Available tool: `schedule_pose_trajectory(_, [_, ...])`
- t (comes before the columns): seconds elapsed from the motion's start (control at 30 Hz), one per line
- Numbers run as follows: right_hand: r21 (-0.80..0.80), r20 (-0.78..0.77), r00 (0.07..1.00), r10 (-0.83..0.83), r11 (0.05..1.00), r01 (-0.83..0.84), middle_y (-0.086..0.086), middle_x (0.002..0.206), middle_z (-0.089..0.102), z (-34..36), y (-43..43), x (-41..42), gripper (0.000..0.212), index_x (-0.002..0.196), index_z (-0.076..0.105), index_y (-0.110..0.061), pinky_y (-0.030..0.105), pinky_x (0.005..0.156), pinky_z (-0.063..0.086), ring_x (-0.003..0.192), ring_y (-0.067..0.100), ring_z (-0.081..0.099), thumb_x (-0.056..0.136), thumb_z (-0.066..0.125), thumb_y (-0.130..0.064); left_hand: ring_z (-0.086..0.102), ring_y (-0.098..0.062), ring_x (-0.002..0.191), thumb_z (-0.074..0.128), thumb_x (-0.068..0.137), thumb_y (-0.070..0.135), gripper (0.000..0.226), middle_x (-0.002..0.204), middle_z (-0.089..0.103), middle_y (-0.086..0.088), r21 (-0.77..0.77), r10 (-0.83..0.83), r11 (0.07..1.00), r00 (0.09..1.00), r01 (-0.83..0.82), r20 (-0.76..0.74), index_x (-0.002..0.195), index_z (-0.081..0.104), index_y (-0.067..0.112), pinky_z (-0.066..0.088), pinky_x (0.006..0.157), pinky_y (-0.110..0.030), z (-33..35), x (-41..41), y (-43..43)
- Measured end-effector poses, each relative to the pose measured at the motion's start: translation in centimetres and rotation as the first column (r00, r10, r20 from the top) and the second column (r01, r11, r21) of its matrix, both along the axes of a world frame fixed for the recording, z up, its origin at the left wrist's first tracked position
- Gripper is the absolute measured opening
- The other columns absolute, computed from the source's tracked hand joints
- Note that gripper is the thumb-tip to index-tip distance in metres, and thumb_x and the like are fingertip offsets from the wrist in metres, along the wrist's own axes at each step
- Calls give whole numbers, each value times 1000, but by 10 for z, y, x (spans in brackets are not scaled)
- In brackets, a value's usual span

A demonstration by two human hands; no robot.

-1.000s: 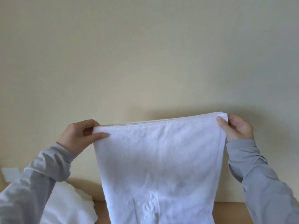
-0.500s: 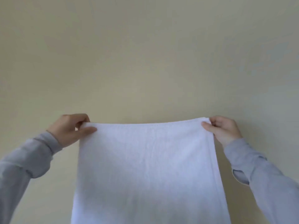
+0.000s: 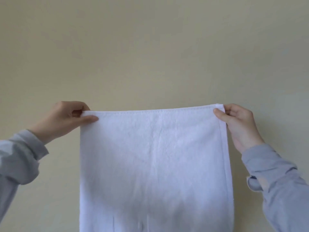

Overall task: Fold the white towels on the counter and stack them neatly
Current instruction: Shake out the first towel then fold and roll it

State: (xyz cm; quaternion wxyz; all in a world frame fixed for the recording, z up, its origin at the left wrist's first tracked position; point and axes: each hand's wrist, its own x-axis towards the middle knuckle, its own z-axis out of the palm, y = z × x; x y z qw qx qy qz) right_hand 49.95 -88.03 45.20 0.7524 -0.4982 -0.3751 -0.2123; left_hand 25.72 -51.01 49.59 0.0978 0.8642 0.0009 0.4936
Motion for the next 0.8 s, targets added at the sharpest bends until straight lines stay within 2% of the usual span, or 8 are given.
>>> schedule_pose_trajectory(0.1, [-10, -41, 997, 72, 997, -73, 8, 84, 68, -7, -3, 4, 5, 80, 67, -15, 29, 76, 50, 79, 17, 64, 83, 68, -12, 44, -13, 57, 63, 65, 65, 45, 62, 56, -8, -29, -19, 999, 1000, 19, 10, 75, 62, 21, 33, 50, -22, -7, 3, -1])
schedule_pose_trajectory(0.2, [-28, -99, 984, 150, 988, -153, 2, 82, 72, -17, -6, 8, 5, 84, 68, -12, 24, 69, 55, 76, 15, 68, 86, 64, -13, 46, -13, 63, 67, 66, 57, 43, 68, 54, -4, -174, -182, 966, 981, 190, 65, 75, 60, 15, 35, 58, -28, -16, 10, -10])
schedule_pose_trajectory(0.33, [-2, -178, 960, 215, 976, -219, 7, 90, 72, -37, -8, 13, 12, 89, 70, -8, 26, 72, 57, 83, 18, 69, 86, 65, -18, 51, -12, 64, 81, 68, 28, 29, 65, 56, 2, -421, -405, 791, 895, 444, 184, 90, 64, 19, 45, 61, -21, -33, 15, -21])
schedule_pose_trajectory(0.4, [8, -211, 947, 240, 970, -244, 9, 96, 73, -44, -9, 13, 18, 91, 71, -6, 27, 75, 57, 89, 20, 69, 85, 66, -22, 52, -10, 61, 77, 64, 23, 30, 63, 55, 3, -531, -394, 712, 887, 460, 240, 93, 67, 19, 47, 58, -14, -41, 16, -24])
schedule_pose_trajectory(0.5, [0, -247, 934, 259, 964, -268, 11, 105, 71, -54, -9, 15, 28, 97, 68, -2, 33, 84, 56, 97, 23, 68, 85, 65, -26, 62, -15, 71, 75, 64, 20, 34, 78, 68, -4, -698, -387, 559, 886, 447, 256, 93, 67, 4, 52, 60, -15, -57, 20, -29])
schedule_pose_trajectory(0.57, [-38, -274, 929, 249, 962, -269, 12, 109, 69, -54, -10, 12, 29, 103, 66, 0, 38, 90, 54, 102, 25, 66, 88, 62, -25, 59, -16, 69, 72, 65, 21, 42, 79, 65, -6, -758, -399, 493, 885, 428, 240, 99, 60, -1, 51, 57, -16, -65, 23, -35])
schedule_pose_trajectory(0.67, [-3, -273, 933, 233, 970, -243, 13, 106, 69, -39, -21, 2, 23, 100, 66, -2, 41, 93, 50, 99, 26, 66, 89, 61, -22, 59, -15, 71, 71, 68, 24, 37, 80, 65, -7, -718, -413, 487, 856, 497, 312, 95, 60, 1, 50, 59, -15, -60, 17, -40])
schedule_pose_trajectory(0.8, [154, -96, 979, 180, 974, -164, 1, 76, 69, -22, -34, -12, 8, 78, 66, -15, 22, 62, 51, 69, 14, 65, 85, 64, -19, 65, -9, 69, 73, 76, 25, 12, 75, 72, 3, -579, -417, 532, 787, 617, 455, 78, 67, 14, 52, 65, -16, -48, 12, -41])
